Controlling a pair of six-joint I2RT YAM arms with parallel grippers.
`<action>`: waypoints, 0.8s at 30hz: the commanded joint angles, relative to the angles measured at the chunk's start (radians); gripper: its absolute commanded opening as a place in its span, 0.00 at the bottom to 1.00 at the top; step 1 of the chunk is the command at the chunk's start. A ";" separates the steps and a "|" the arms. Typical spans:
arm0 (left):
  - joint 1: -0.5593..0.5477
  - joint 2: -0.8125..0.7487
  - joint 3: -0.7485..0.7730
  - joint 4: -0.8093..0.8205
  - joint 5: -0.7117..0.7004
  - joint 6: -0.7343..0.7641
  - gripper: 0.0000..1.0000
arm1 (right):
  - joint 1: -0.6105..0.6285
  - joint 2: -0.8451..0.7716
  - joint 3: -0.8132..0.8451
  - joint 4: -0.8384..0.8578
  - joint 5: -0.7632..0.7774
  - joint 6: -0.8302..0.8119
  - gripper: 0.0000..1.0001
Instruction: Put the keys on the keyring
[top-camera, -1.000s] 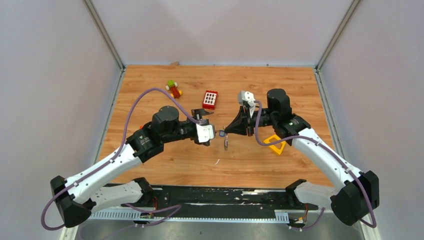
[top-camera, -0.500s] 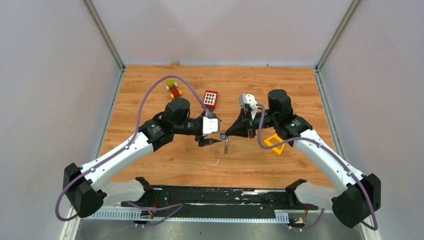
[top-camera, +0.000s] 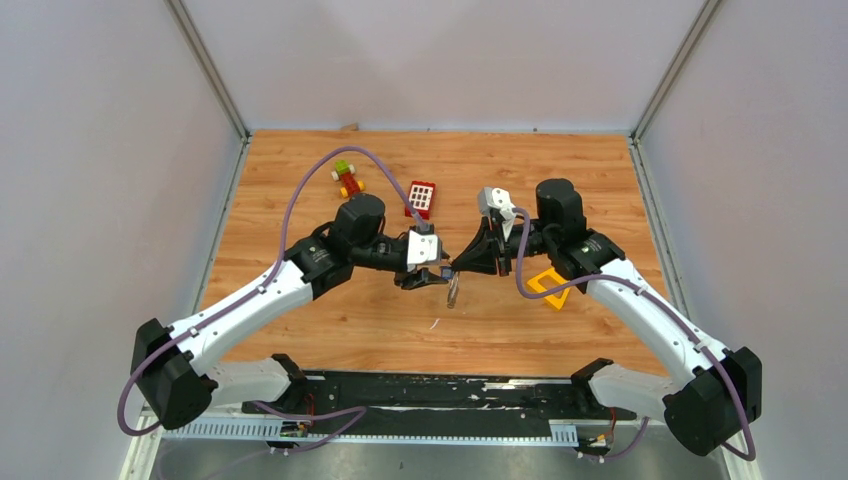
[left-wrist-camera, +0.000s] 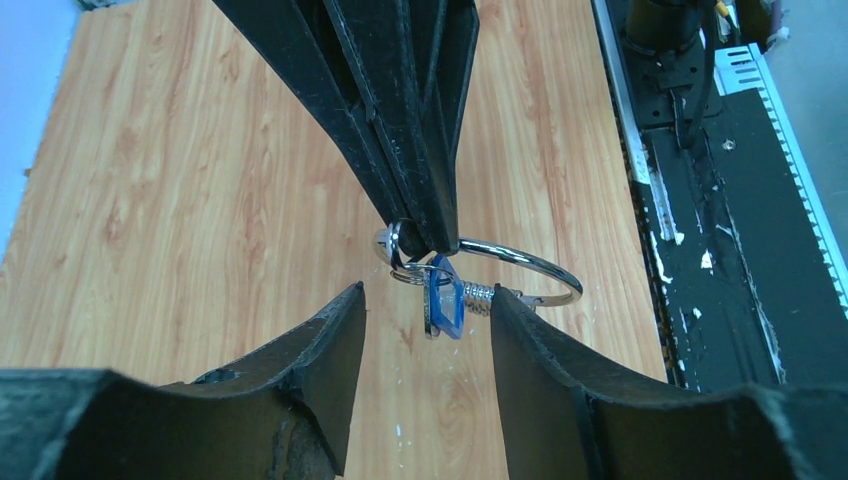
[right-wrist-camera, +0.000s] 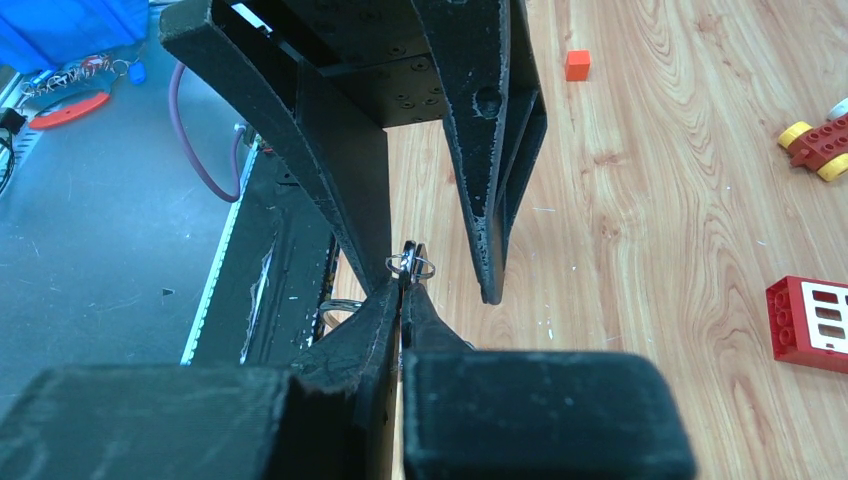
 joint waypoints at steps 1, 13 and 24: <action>0.003 0.001 0.023 0.053 0.031 -0.036 0.55 | 0.001 -0.027 0.038 0.019 -0.028 -0.018 0.00; 0.003 0.007 -0.039 0.134 0.052 -0.086 0.49 | 0.002 -0.028 0.038 0.020 -0.026 -0.018 0.00; 0.004 0.023 -0.038 0.142 0.086 -0.096 0.32 | 0.002 -0.027 0.039 0.014 -0.019 -0.025 0.00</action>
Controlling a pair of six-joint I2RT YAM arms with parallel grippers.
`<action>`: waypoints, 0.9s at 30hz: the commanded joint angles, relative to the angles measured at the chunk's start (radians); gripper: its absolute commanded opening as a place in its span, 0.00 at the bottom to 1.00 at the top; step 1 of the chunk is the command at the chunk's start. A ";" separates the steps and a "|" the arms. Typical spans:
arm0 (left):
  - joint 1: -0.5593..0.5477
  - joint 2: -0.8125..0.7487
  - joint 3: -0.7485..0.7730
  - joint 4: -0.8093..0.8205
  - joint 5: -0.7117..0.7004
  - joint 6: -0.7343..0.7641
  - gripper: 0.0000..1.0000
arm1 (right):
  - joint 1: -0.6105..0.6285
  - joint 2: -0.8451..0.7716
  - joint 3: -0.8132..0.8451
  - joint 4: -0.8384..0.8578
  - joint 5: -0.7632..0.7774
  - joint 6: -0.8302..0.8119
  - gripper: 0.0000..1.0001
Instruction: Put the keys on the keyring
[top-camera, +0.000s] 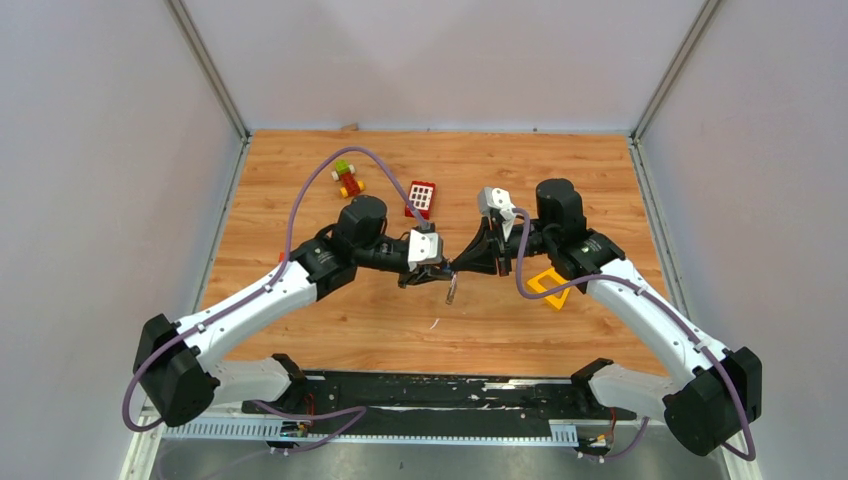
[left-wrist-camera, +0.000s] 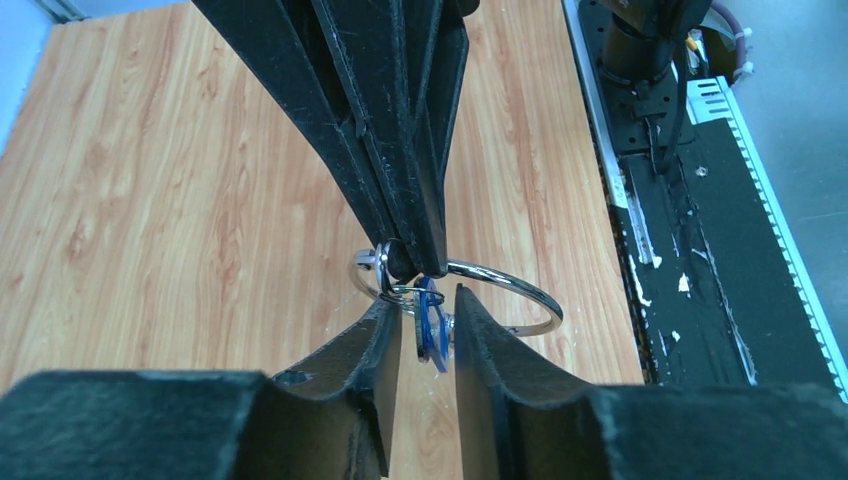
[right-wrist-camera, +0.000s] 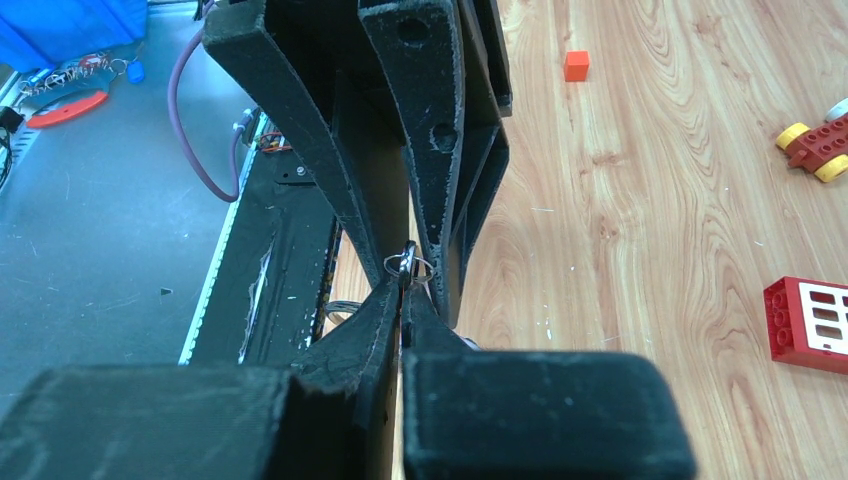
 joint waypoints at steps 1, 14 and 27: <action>0.004 0.011 0.000 0.043 0.040 -0.022 0.29 | 0.002 -0.028 0.038 0.015 -0.017 -0.023 0.00; 0.010 -0.034 0.103 -0.260 -0.126 0.206 0.00 | 0.002 -0.032 0.066 -0.182 0.093 -0.157 0.00; -0.019 0.039 0.256 -0.497 -0.188 0.264 0.00 | -0.004 -0.026 -0.001 -0.194 0.188 -0.168 0.00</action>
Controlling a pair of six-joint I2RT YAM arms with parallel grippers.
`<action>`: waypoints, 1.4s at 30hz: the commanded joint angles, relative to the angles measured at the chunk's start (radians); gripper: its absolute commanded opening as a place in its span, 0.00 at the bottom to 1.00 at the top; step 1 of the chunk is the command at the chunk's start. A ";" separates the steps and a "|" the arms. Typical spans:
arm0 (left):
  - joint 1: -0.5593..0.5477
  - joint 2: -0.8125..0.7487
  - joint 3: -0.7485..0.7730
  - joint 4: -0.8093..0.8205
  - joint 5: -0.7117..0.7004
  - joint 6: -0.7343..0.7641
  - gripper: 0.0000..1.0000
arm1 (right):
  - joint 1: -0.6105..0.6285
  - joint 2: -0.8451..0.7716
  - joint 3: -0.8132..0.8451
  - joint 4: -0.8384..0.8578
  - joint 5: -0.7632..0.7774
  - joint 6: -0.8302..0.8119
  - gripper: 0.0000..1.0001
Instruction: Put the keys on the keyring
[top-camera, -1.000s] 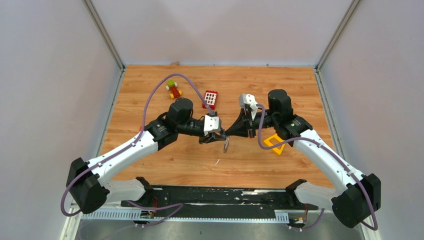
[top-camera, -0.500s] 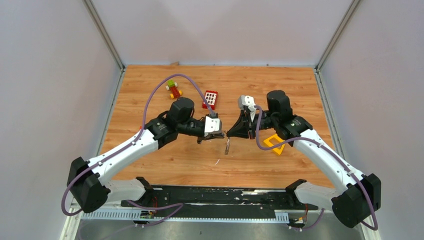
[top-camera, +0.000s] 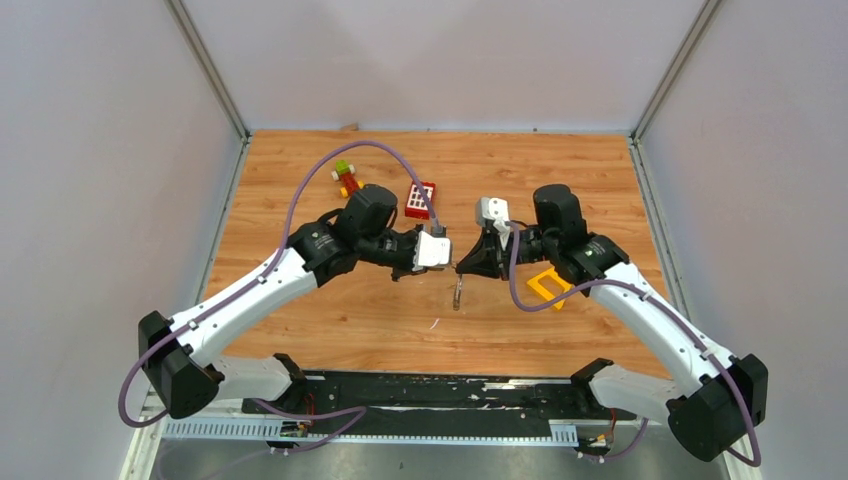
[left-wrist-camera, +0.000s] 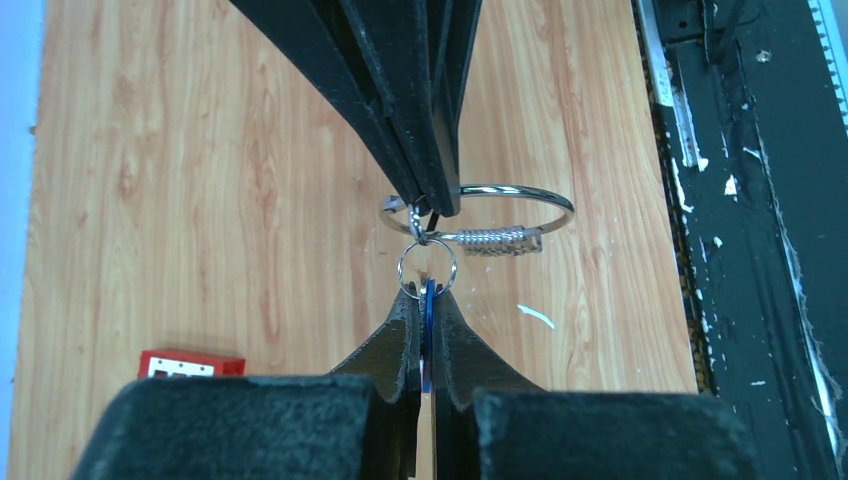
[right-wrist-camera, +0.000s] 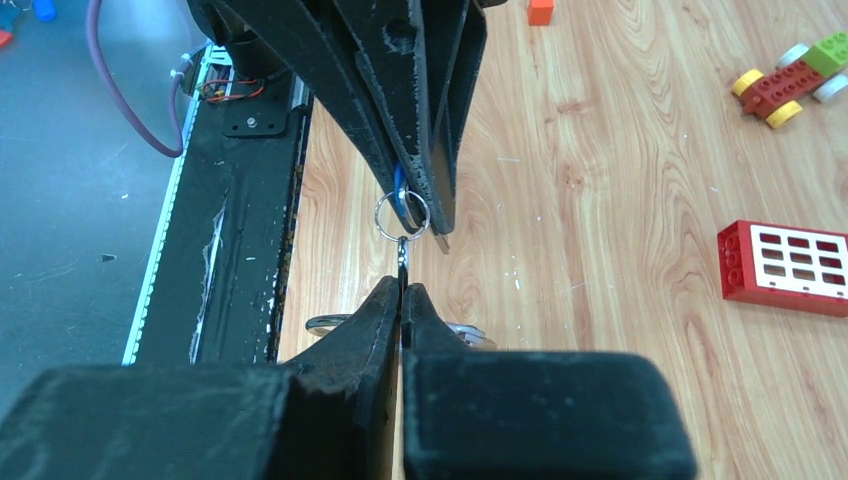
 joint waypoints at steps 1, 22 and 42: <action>-0.006 0.000 0.037 -0.110 -0.028 0.028 0.00 | -0.018 0.010 -0.022 -0.018 0.066 0.001 0.00; -0.011 -0.009 0.038 -0.038 -0.153 -0.067 0.00 | -0.089 0.017 -0.070 0.041 0.020 0.064 0.12; -0.011 0.438 0.428 -0.185 -0.287 -0.123 0.00 | -0.399 -0.158 -0.017 0.050 -0.015 0.207 0.50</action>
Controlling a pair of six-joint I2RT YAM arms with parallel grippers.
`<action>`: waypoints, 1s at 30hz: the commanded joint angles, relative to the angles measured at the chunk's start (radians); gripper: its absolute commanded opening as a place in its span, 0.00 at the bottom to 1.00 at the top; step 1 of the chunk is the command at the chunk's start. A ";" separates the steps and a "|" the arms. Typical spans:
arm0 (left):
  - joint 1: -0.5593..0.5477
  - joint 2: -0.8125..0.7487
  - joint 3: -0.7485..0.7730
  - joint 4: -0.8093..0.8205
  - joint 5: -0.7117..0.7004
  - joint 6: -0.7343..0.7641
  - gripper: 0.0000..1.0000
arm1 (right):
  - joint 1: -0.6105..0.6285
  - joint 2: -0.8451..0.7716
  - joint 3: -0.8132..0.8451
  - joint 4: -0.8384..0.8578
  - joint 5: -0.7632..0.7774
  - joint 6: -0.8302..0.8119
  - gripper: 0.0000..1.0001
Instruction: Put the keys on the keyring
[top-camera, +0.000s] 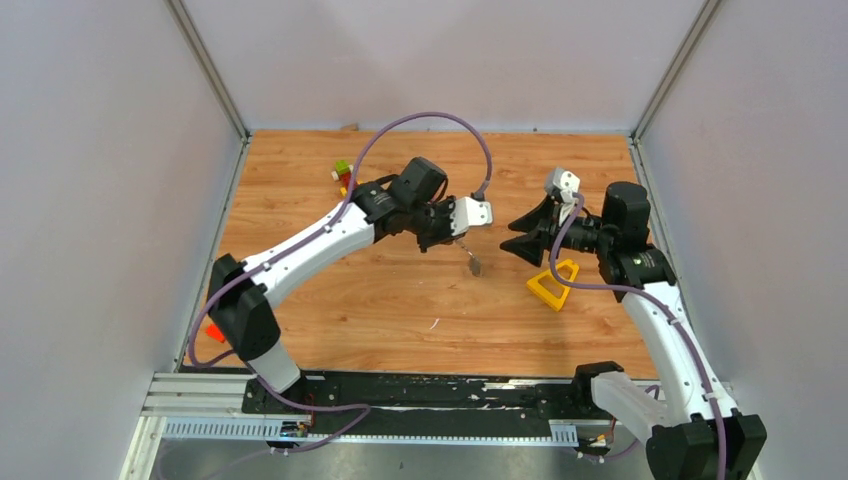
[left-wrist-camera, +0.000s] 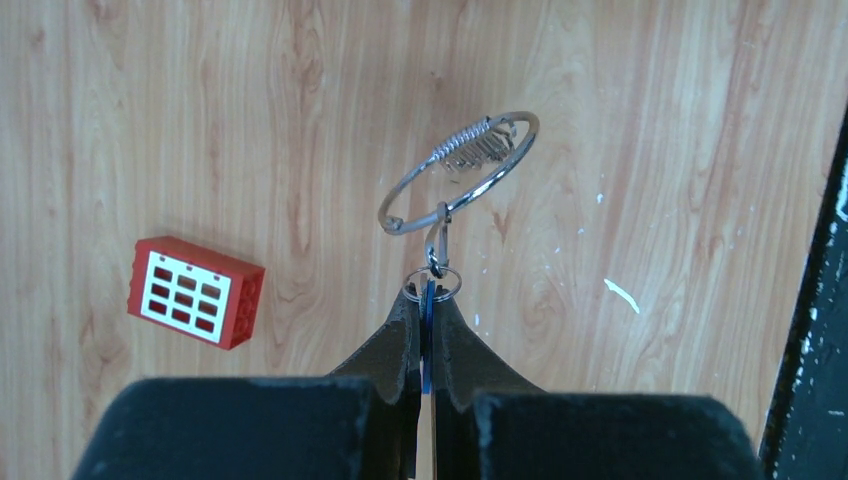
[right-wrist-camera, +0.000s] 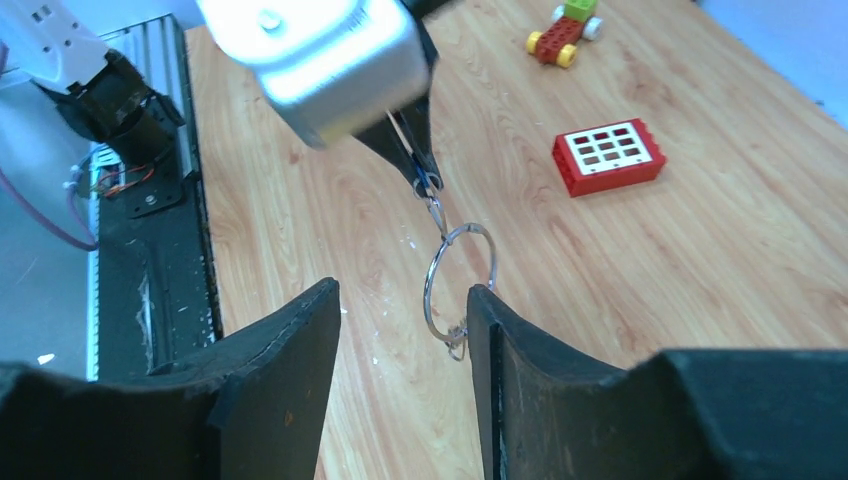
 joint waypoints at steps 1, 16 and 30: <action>0.001 0.117 0.147 -0.022 -0.009 -0.049 0.00 | -0.024 -0.027 0.051 -0.009 0.100 0.036 0.50; 0.001 0.522 0.563 -0.044 0.043 -0.146 0.00 | -0.094 -0.049 0.075 -0.060 0.424 0.079 0.50; 0.001 0.467 0.046 -0.078 0.010 -0.089 0.00 | -0.111 -0.045 0.055 -0.044 0.392 0.080 0.50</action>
